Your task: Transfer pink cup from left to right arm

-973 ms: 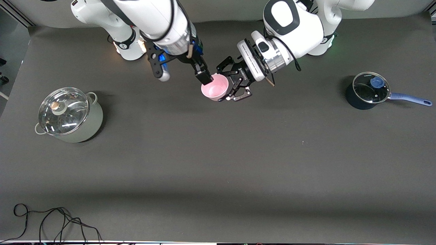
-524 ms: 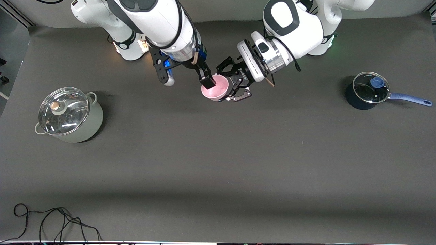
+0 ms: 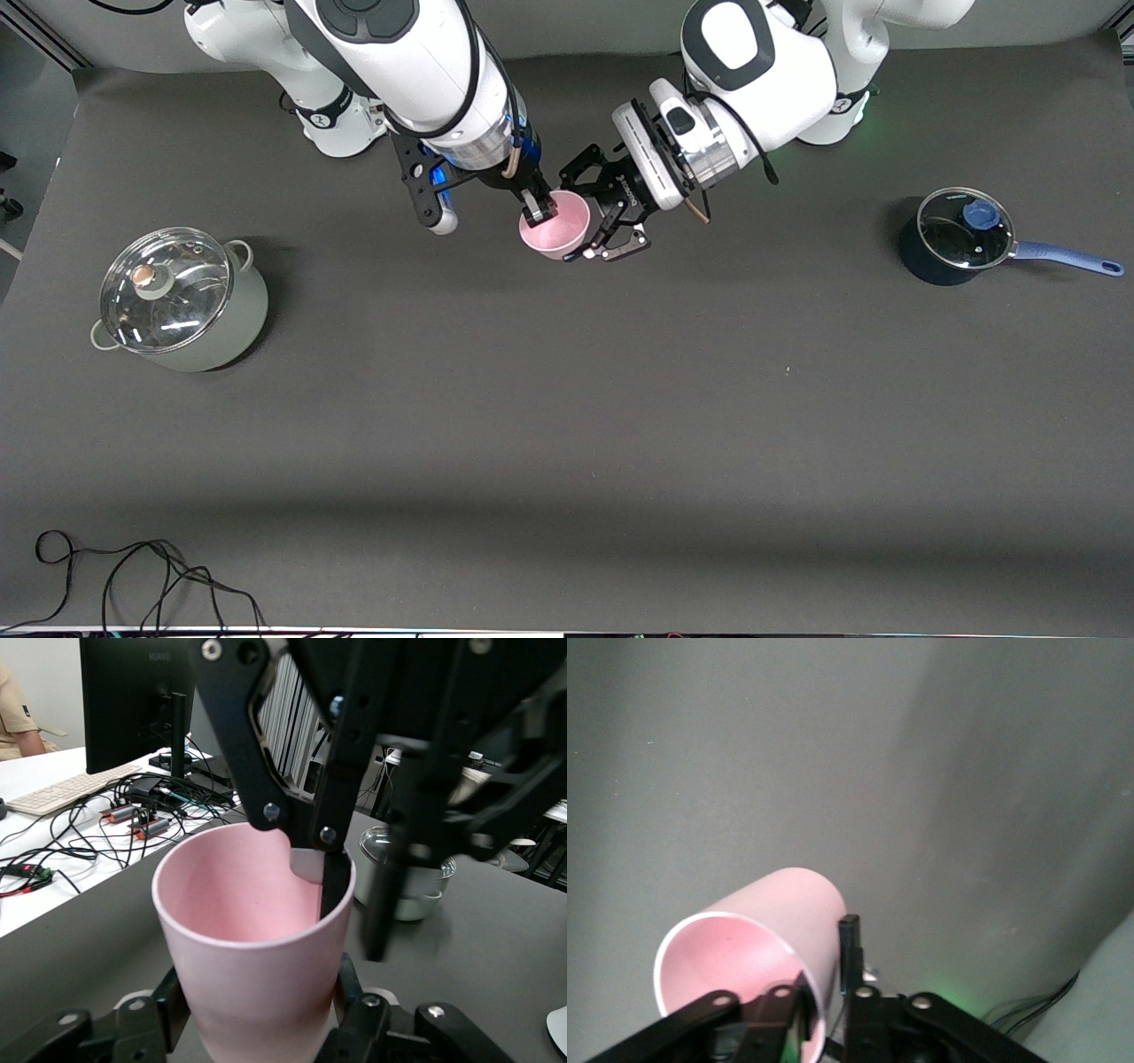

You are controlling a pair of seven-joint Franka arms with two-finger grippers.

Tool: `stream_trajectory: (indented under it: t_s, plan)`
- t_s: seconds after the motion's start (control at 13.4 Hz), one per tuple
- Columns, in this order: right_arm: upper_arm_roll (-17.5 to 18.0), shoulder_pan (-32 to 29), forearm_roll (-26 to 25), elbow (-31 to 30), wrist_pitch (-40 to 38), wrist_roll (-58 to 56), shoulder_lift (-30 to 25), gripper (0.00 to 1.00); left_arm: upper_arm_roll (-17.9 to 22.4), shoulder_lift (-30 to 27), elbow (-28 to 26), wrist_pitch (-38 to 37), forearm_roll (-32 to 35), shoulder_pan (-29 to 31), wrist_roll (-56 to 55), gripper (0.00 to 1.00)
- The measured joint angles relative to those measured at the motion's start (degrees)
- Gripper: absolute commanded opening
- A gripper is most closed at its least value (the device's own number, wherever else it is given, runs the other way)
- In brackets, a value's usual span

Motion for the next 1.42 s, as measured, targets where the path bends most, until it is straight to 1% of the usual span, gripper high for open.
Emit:
stream_trajectory:
  t_s: [0.15,0.22,0.3,0.52,0.6,0.67,0.75,1.2,1.42]
  plan:
    - [0.0,0.0,0.0,0.1,-0.2,-0.1,0.1,0.0,0.0,0.0,0.0,0.1,0.0,0.0,0.5,0.33]
    - [0.0,0.0,0.0,0.1,-0.2,-0.2,0.1,0.0,0.0,0.0,0.0,0.1,0.0,0.0,0.5,0.45]
    - [0.0,0.0,0.0,0.1,-0.2,-0.3,0.1,0.0,0.0,0.0,0.0,0.1,0.0,0.0,0.5,0.5]
    - [0.0,0.0,0.0,0.1,-0.2,-0.6,0.1,0.0,0.0,0.0,0.0,0.1,0.0,0.0,0.6,0.51]
    - [0.0,0.0,0.0,0.1,-0.2,-0.7,0.1,0.0,0.0,0.0,0.0,0.1,0.0,0.0,0.6,0.6]
    - [0.0,0.0,0.0,0.2,-0.2,-0.7,0.1,0.0,0.0,0.0,0.0,0.1,0.0,0.0,0.6,0.89]
    - [0.0,0.0,0.0,0.2,-0.2,-0.7,0.1,0.0,0.0,0.0,0.0,0.1,0.0,0.0,0.6,0.99]
    - [0.1,0.0,0.0,0.4,-0.3,-0.7,0.1,0.0,0.6,0.1,0.0,0.4,0.0,0.2,-1.8,0.99]
    - [-0.1,0.0,0.0,0.5,-0.3,-1.7,0.1,0.0,0.6,1.4,-0.3,0.4,0.0,0.2,-1.9,0.99]
